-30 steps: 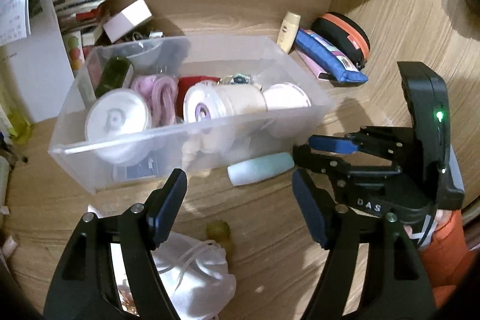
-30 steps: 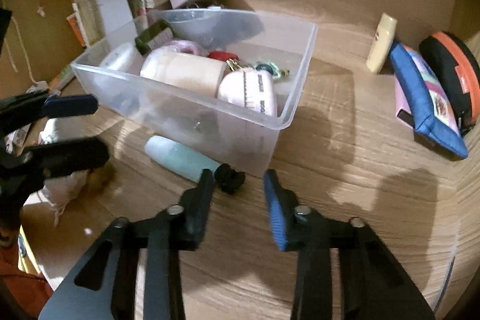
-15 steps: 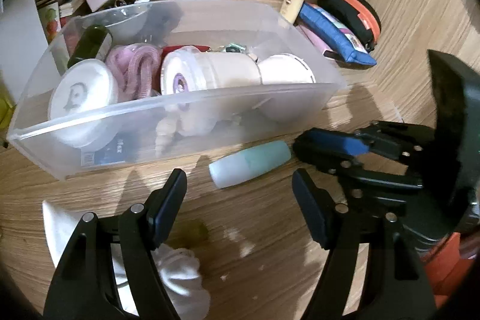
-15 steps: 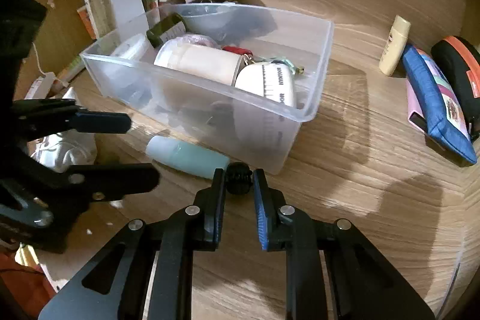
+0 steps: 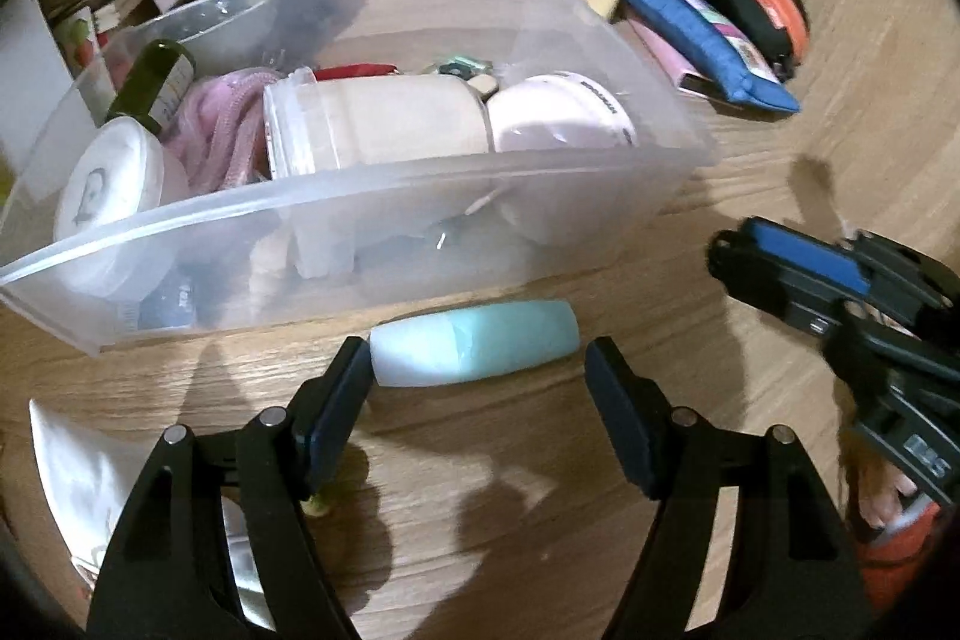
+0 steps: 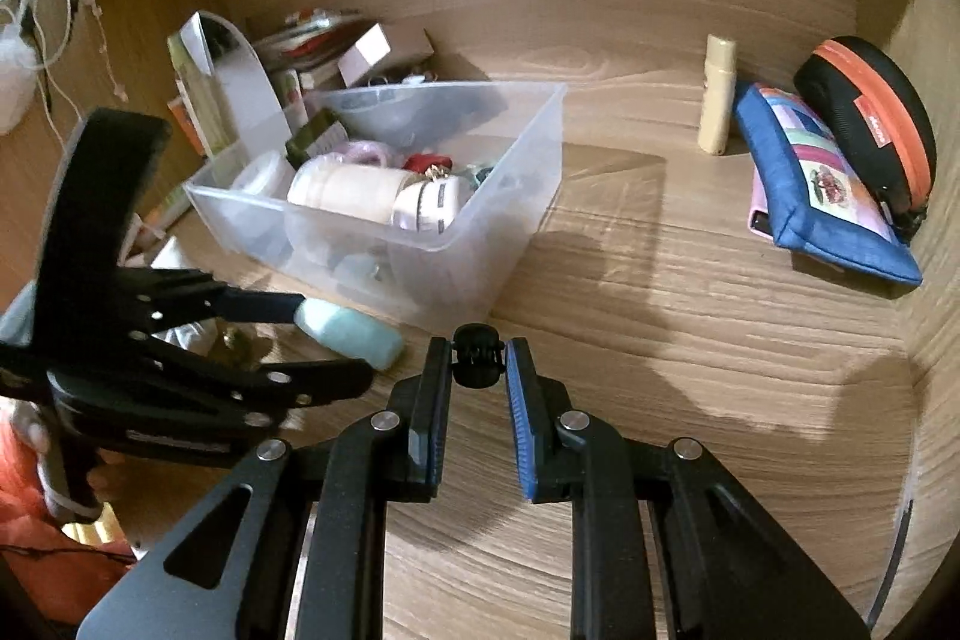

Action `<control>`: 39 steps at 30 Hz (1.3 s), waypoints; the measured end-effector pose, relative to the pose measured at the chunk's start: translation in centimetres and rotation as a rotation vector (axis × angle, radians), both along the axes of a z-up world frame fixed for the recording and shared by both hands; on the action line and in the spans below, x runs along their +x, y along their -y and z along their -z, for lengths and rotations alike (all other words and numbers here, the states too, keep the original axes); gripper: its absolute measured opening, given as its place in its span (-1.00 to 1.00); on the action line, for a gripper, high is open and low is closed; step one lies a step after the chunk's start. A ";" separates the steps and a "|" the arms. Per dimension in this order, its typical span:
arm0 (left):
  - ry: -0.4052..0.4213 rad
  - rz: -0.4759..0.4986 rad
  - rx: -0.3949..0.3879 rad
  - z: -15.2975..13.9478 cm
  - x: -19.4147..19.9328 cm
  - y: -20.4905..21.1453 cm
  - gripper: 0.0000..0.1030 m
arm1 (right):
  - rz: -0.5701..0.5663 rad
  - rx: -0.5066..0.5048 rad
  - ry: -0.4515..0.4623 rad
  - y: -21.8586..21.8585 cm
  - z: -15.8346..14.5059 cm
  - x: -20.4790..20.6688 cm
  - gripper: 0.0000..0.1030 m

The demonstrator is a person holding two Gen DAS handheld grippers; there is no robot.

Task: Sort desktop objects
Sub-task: 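Grasp the mint-green tube with the left gripper while the right grasps a small black knob, then carry the mint-green tube with the left gripper while the right carries the knob over the box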

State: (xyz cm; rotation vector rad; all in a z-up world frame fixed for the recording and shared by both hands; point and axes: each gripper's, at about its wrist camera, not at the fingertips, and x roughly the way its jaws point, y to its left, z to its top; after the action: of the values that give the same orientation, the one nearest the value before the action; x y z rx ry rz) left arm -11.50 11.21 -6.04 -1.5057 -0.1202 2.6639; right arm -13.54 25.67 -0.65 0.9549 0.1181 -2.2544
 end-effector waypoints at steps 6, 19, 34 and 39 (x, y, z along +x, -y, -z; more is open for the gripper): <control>-0.017 -0.024 -0.073 0.5 -0.3 -1.5 0.57 | -0.016 -0.054 -0.016 -0.6 -0.7 0.1 -0.68; -0.100 -0.019 -0.030 -1.0 1.2 -0.9 0.42 | -0.002 -0.071 -0.002 -1.0 -0.9 -0.1 -0.68; -0.311 -0.033 0.040 -8.4 4.1 4.4 0.42 | 0.021 -0.065 -0.076 1.1 -4.1 0.1 -0.68; -0.342 -0.071 0.031 -9.6 4.1 7.3 0.42 | 0.031 -0.050 -0.098 2.1 -4.9 0.0 -0.68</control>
State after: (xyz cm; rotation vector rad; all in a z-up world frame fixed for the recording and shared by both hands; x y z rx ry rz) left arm -7.37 3.90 3.54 -1.0344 -0.1936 2.9120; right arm -13.52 23.57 4.22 0.8254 0.0905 -2.3218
